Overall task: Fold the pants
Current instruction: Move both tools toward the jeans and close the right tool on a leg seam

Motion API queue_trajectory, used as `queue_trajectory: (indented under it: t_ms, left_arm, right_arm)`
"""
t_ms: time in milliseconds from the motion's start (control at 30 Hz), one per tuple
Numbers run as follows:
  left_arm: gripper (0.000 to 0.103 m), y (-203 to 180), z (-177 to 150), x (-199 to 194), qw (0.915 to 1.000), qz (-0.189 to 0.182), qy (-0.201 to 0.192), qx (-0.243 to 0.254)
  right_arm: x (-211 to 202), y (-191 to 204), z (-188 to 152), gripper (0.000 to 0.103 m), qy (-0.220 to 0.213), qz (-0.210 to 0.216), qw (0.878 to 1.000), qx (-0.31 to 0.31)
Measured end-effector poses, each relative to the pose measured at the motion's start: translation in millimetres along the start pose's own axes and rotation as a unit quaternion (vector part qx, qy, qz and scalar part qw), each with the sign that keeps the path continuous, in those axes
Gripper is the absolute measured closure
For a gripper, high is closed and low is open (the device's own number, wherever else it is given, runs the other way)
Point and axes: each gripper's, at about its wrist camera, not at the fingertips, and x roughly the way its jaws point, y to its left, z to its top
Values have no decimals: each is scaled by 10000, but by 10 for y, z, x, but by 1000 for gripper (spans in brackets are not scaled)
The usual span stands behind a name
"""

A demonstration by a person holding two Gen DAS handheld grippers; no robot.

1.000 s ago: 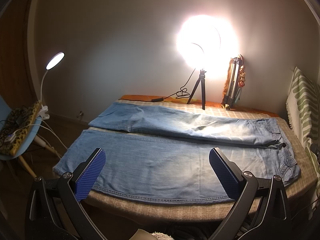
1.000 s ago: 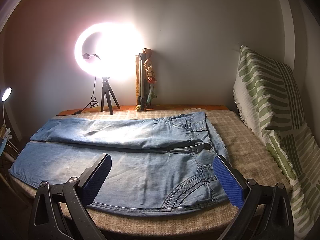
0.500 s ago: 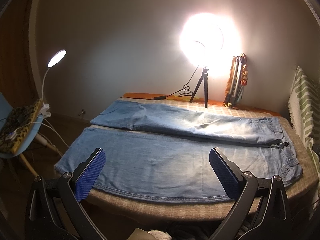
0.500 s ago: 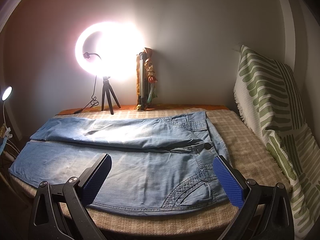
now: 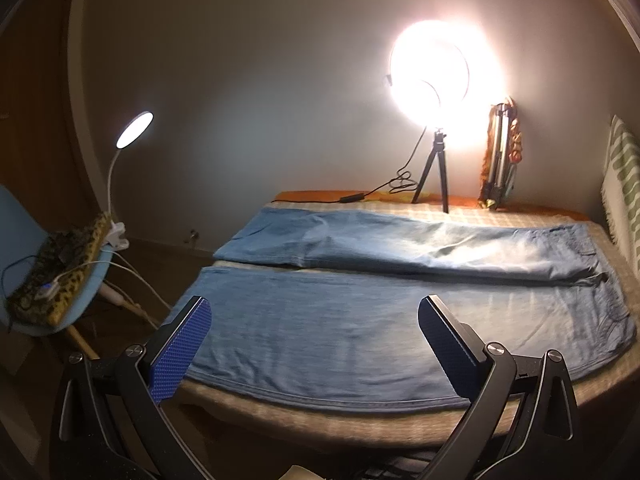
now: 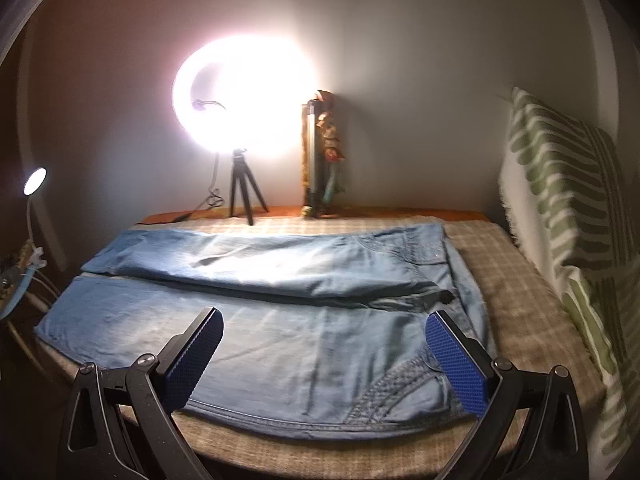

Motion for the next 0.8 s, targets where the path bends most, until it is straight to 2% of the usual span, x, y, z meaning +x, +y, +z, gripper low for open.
queue_trajectory:
  t_ms: [267, 400, 567, 800]
  left_arm:
    - [0, 309, 69, 59, 9996, -114, 78, -228]
    - [1, 388, 112, 105, 9992, -157, 170, -320]
    - [1, 452, 184, 235, 9994, -75, 224, -242]
    - [1, 547, 359, 719, 9977, -218, 508, -387]
  right_arm:
    - [31, 82, 162, 1, -243, 296, 9986, -376]
    - [86, 73, 256, 0, -291, 768, 9959, -373]
    - [286, 70, 425, 0, -167, 1027, 9940, -345]
    - [820, 150, 749, 0, 171, 1318, 9901, -450]
